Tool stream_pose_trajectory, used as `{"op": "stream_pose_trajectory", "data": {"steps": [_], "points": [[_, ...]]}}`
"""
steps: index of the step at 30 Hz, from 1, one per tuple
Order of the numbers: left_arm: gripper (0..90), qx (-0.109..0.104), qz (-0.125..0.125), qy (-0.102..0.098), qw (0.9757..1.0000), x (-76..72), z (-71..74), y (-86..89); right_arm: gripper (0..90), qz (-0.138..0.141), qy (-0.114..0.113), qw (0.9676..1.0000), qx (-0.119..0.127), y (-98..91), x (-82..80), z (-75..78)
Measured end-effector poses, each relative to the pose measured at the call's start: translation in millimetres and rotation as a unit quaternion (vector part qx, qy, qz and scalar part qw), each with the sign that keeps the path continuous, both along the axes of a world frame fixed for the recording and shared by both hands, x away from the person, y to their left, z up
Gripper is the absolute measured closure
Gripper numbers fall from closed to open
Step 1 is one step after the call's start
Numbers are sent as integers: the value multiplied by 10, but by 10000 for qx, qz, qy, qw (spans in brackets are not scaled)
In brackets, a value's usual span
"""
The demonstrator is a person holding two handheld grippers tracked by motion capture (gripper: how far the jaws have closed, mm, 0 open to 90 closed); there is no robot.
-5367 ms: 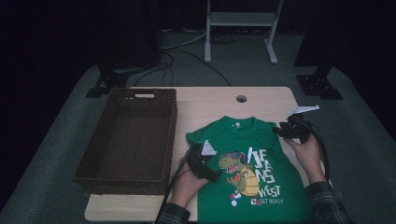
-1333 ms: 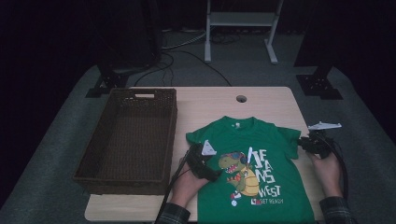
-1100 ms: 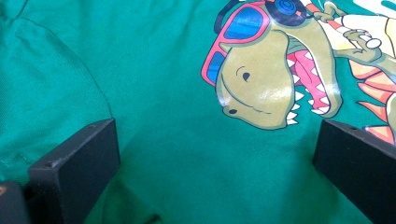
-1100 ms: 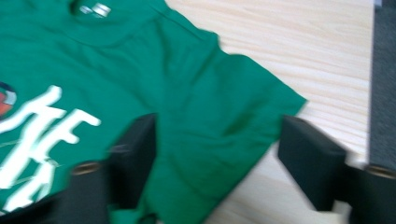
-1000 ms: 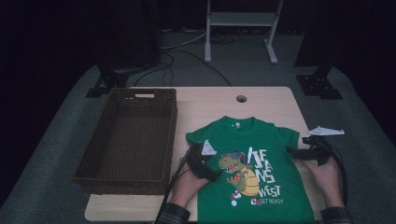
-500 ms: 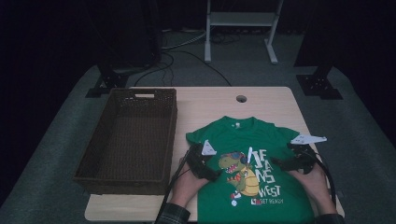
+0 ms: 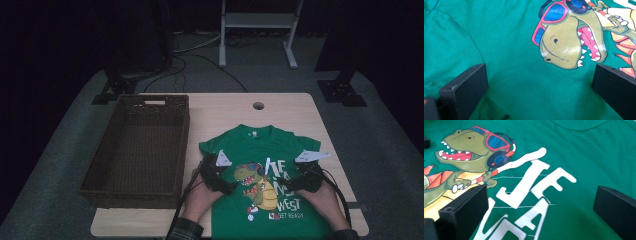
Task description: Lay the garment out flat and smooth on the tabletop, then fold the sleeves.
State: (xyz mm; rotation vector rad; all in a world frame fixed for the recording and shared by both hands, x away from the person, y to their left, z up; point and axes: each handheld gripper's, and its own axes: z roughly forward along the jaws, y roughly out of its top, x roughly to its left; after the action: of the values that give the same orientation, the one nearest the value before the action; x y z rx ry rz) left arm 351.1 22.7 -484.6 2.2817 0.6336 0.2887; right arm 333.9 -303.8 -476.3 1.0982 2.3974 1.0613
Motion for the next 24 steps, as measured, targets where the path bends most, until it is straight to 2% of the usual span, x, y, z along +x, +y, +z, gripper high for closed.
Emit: {"op": "stream_pose_trajectory", "data": {"steps": [2, 6, 11, 18, 21, 24], "points": [[0, 0, 11, 0, 10000, -2, 0, -1, 0, 50, 32, 10000, -11, 23, 3, -29], [0, -1, 13, 1, 10000, -3, 0, -1, 0, 94, 112, 9996, -234, 68, 10, -93], [0, -1, 26, 4, 10000, -7, 1, -3, 0, 75, 14, 9998, -191, 61, -9, -112], [0, -24, 62, 20, 10000, -23, 29, -22, 0, 17, 22, 9998, -192, 38, -27, -112], [0, -179, 81, 33, 9998, -23, 81, -23, 0, 6, 14, 9998, -187, 6, -39, -114], [0, -220, 90, 23, 9997, -23, 120, -28, 0, -12, 22, 9998, -188, -24, -51, -113]]}}
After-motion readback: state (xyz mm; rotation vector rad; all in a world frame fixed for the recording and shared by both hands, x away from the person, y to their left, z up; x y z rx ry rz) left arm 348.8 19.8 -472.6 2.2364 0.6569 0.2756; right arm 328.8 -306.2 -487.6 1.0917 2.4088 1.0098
